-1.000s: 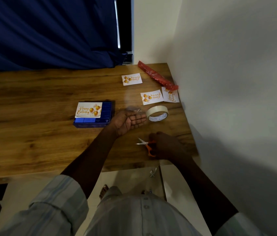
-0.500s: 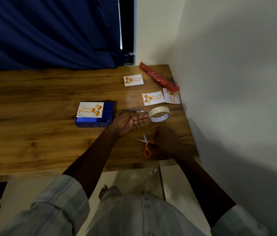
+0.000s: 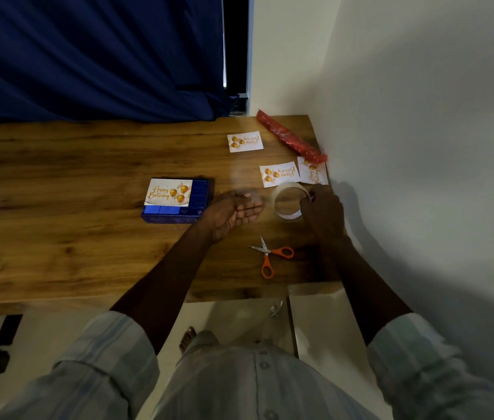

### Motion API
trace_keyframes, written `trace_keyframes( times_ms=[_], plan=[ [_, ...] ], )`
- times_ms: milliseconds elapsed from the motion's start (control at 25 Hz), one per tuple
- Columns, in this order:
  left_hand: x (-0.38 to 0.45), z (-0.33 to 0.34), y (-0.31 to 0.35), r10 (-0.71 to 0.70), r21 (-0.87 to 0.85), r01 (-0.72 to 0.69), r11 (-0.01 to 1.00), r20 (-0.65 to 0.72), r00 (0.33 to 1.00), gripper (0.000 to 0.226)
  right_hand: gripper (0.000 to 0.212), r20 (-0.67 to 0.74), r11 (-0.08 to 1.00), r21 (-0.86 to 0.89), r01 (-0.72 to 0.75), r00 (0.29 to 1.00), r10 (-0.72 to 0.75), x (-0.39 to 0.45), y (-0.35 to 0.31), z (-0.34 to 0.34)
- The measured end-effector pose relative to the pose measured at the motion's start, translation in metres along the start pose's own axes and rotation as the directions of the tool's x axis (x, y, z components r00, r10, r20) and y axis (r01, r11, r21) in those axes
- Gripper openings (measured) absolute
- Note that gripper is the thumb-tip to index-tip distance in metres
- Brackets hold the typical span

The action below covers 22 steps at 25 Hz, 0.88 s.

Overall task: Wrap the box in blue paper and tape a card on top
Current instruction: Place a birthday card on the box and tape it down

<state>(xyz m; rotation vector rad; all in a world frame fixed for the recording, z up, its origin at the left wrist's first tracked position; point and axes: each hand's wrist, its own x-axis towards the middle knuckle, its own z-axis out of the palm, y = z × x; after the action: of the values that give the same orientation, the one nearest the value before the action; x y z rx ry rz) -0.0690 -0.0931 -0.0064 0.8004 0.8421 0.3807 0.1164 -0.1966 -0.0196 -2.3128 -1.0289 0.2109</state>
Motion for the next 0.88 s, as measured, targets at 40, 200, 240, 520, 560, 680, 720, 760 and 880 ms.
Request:
trace_keyframes(
  times_ms=[40,200,240,520,560,680,720,760,880],
  plan=[
    [-0.001,-0.004,0.002,0.036,-0.009,-0.037,0.999,-0.047,0.998,0.017,0.013,0.040,1.000,-0.019,-0.001,0.999,0.002,0.002,0.001,-0.002],
    [-0.014,-0.020,0.019,0.108,0.015,-0.107,0.994,-0.123,0.987,0.010,0.017,0.187,0.988,-0.148,0.031,0.982,-0.003,0.007,0.014,-0.006],
    [-0.019,-0.025,0.024,0.117,0.036,-0.113,0.993,-0.126,0.985,0.009,0.019,0.205,0.987,-0.157,0.024,0.979,0.008,0.009,0.015,-0.006],
    [-0.041,-0.066,0.051,0.151,0.075,-0.143,0.987,-0.129,0.980,0.017,0.042,0.229,0.958,-0.263,-0.111,0.958,0.174,0.006,0.004,-0.009],
    [-0.043,-0.070,0.054,0.160,0.078,-0.150,0.986,-0.140,0.977,0.015,0.039,0.143,0.954,-0.269,-0.129,0.975,0.172,0.004,-0.008,-0.011],
    [-0.051,-0.081,0.060,0.164,0.072,-0.155,0.985,-0.143,0.976,0.010,0.017,0.089,0.992,0.117,-0.035,0.996,0.025,-0.004,-0.066,-0.005],
    [-0.052,-0.084,0.061,0.150,0.071,-0.141,0.987,-0.136,0.979,0.012,0.015,0.211,0.942,0.329,-0.062,0.978,-0.010,-0.009,-0.089,-0.001],
    [-0.053,-0.087,0.062,0.132,0.073,-0.123,0.990,-0.131,0.983,0.016,0.016,0.346,0.868,0.477,-0.135,0.937,-0.044,-0.015,-0.112,0.004],
    [-0.057,-0.097,0.068,0.107,0.091,-0.095,0.991,-0.139,0.984,0.019,0.026,0.573,0.742,0.578,-0.338,0.816,-0.075,-0.023,-0.158,0.025]
  ],
)
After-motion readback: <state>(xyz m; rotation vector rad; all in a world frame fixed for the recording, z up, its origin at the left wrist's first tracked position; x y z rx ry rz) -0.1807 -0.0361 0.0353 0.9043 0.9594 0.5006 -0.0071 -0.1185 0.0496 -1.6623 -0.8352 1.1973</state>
